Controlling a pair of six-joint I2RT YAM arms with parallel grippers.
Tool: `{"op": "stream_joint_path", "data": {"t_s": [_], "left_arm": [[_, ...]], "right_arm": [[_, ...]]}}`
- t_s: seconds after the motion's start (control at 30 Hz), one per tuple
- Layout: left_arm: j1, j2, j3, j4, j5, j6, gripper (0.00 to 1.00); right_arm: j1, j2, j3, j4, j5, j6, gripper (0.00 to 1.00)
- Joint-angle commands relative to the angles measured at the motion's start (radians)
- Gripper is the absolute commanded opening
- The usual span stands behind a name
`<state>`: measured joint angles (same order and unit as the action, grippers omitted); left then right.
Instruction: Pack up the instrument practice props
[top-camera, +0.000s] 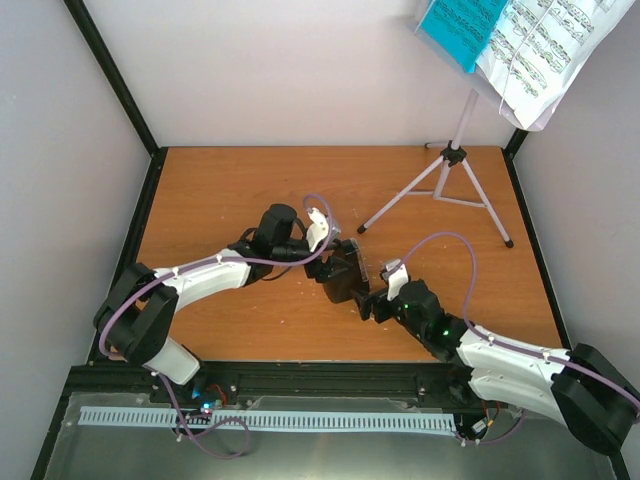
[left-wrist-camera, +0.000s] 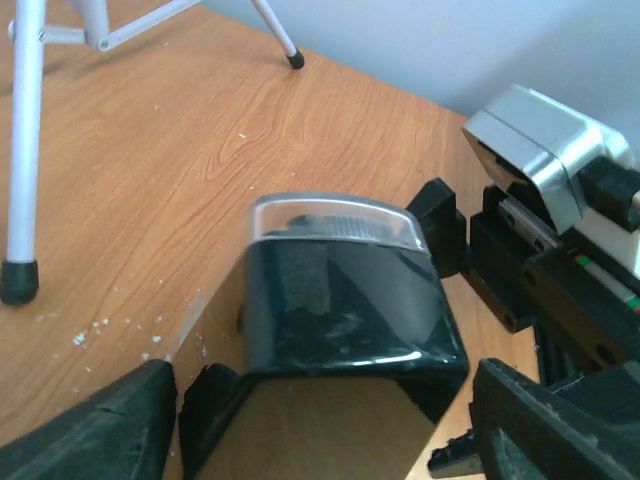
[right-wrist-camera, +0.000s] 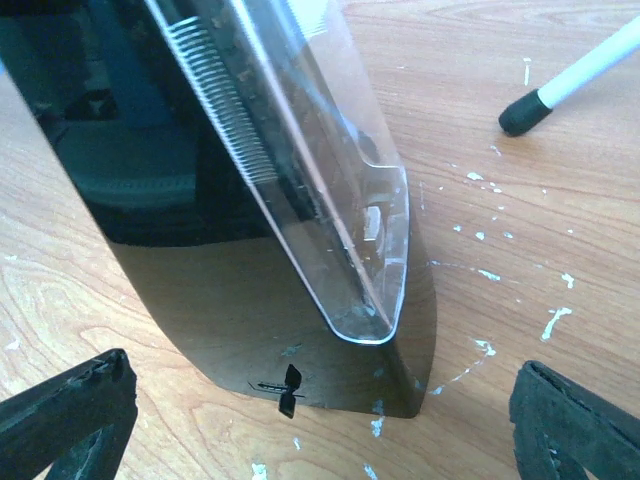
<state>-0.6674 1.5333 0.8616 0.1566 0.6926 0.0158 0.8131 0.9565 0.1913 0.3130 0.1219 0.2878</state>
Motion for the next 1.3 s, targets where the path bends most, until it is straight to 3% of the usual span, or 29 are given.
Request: {"op": "stream_joint_path", "data": {"t_s": [0.0,0.3,0.47,0.8,1.27], "left_arm": [[0.002,-0.002,0.019,0.032,-0.048,-0.001,0.74],[0.003,0.032,0.076,0.020,-0.132,-0.150,0.48],[0.008,0.086,0.183,-0.076,-0.147,-0.214,0.41],[0.009,0.113,0.246,-0.139,-0.163,-0.259,0.40],[0.008,0.120,0.257,-0.151,-0.164,-0.284,0.39]], "right_arm": [[-0.020,-0.016,0.015,-0.031,-0.027,0.085,1.00],[-0.019,0.037,0.101,-0.142,-0.074,0.155,1.00],[-0.008,0.106,0.158,-0.195,-0.050,0.186,1.00],[0.041,0.259,0.228,-0.206,0.035,0.207,0.98],[0.051,0.320,0.255,-0.197,0.087,0.163,0.97]]}}
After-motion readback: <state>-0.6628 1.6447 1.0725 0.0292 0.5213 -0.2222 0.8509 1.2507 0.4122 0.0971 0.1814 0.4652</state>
